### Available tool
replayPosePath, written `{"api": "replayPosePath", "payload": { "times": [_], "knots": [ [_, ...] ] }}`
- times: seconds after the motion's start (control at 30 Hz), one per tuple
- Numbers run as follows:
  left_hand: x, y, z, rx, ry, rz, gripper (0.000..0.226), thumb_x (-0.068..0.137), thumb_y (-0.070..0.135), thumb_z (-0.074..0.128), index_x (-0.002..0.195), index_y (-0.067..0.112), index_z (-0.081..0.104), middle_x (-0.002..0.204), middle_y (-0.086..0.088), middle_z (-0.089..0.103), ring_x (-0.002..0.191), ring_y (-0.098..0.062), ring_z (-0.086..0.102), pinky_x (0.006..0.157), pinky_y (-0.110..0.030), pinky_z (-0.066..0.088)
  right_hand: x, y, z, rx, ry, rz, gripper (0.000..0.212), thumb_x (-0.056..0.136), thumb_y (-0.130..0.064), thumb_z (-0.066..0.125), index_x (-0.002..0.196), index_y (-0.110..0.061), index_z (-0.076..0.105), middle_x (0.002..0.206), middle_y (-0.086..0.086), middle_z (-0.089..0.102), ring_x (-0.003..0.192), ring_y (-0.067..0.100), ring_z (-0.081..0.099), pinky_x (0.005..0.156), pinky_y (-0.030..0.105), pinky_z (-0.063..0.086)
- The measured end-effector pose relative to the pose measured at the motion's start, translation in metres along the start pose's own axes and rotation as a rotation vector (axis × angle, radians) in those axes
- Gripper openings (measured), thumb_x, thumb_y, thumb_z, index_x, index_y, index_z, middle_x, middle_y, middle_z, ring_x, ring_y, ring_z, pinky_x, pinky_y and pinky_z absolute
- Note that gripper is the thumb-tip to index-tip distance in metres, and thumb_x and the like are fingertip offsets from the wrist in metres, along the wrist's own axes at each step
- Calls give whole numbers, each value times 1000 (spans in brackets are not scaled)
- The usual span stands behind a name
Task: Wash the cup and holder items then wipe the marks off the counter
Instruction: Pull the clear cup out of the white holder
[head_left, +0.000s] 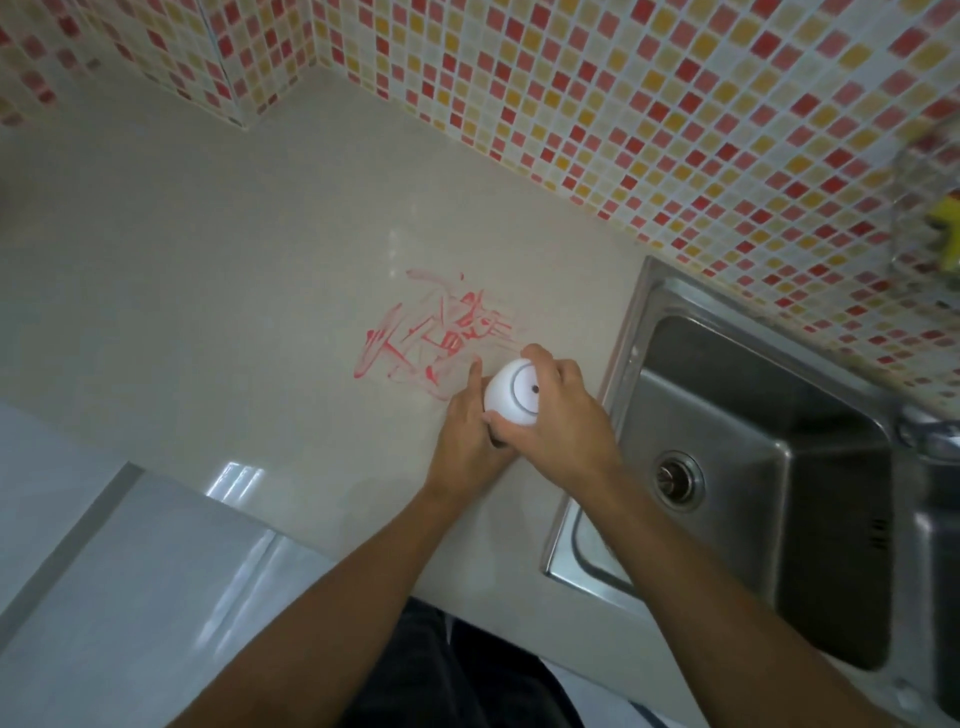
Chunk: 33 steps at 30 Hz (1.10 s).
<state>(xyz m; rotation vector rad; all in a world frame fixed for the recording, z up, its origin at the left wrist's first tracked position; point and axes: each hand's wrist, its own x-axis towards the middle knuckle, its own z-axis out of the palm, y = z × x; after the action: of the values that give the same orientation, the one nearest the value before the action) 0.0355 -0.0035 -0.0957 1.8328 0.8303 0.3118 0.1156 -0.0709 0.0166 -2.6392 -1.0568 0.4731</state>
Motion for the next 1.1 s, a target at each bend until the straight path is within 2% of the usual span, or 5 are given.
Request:
{"api": "replayPosePath", "payload": {
  "times": [0.27,0.53,0.8,0.97,1.1],
  "knots": [
    [-3,2,-3,45,-1,36,123,67,50,82,154,14,4,137,-8,51,121,-23,52,95,-40,49,6,9,-10,-135,-91,-110,81,74,-58,67,139,-34,27,130,0,43,101,28,61,79,37,49],
    [-3,4,-4,75,4,48,120,67,50,82,154,10,9,134,-9,53,119,-24,52,91,-36,47,14,17,-17,-163,-154,-198,83,72,-59,68,140,-33,28,128,-1,43,101,26,59,79,37,49],
    [-1,6,-6,33,-23,77,121,65,51,85,153,17,9,133,-3,55,117,-18,56,92,-28,47,20,21,-54,-289,-293,-514,69,71,-43,69,132,-38,36,130,-2,46,101,24,57,77,40,53],
    [-6,11,-7,32,-14,100,121,67,49,84,154,13,9,133,0,55,119,-18,53,89,-26,44,11,29,-81,-147,-238,-438,84,66,-44,74,141,-38,36,131,-2,50,112,18,50,92,33,46],
    [-5,11,-9,-1,-51,52,118,69,51,82,154,22,6,142,-1,48,129,-19,47,97,-28,40,3,34,-109,-44,-19,-315,82,64,-55,76,137,-33,46,125,-7,55,109,11,42,92,35,43]
  ]
}}
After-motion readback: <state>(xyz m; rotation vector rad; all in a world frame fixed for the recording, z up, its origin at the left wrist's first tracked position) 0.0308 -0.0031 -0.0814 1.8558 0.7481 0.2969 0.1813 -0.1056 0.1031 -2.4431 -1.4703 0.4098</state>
